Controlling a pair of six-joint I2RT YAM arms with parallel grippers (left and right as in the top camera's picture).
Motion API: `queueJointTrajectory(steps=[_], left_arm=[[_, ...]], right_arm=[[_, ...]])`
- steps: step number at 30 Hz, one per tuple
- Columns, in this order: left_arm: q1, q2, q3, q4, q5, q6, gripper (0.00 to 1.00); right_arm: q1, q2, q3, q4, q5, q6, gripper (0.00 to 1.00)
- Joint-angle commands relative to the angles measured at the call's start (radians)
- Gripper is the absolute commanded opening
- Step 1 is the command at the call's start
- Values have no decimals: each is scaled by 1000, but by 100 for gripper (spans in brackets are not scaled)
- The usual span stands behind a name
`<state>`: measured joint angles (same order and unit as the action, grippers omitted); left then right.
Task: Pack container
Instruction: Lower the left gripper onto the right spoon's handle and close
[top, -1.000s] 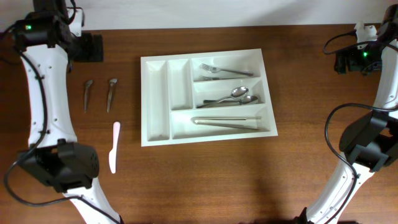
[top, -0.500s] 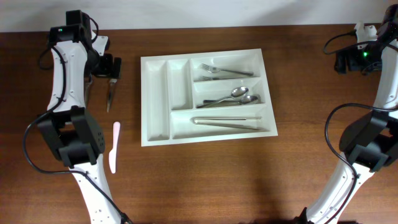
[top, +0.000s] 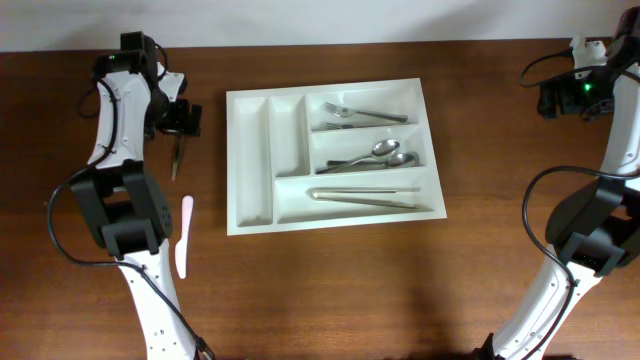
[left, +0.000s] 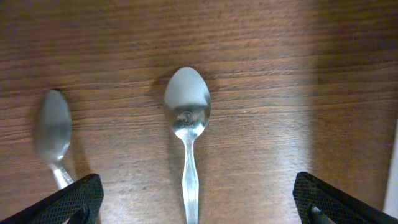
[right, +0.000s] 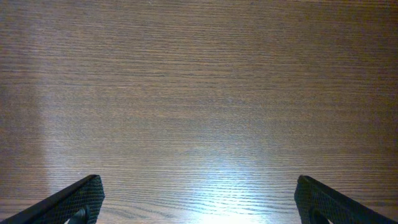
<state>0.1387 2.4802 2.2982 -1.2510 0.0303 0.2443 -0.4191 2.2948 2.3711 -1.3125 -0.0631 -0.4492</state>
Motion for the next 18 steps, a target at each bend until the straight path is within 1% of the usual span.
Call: queueJointTrajectory(steps=[1, 12, 13, 14, 18], left_arm=[[2, 35, -3, 6, 16, 23, 100], [26, 40, -4, 36, 40, 23, 100], [32, 40, -5, 35, 51, 23, 97], [36, 40, -5, 35, 60, 23, 96], [39, 40, -7, 31, 59, 73, 96]], right_arm=[[0, 7, -6, 0, -12, -3, 99], [1, 7, -6, 0, -12, -3, 99], [1, 7, -6, 0, -12, -3, 98], [0, 7, -6, 0, -12, -3, 99], [0, 7, -6, 0, -12, -3, 99]])
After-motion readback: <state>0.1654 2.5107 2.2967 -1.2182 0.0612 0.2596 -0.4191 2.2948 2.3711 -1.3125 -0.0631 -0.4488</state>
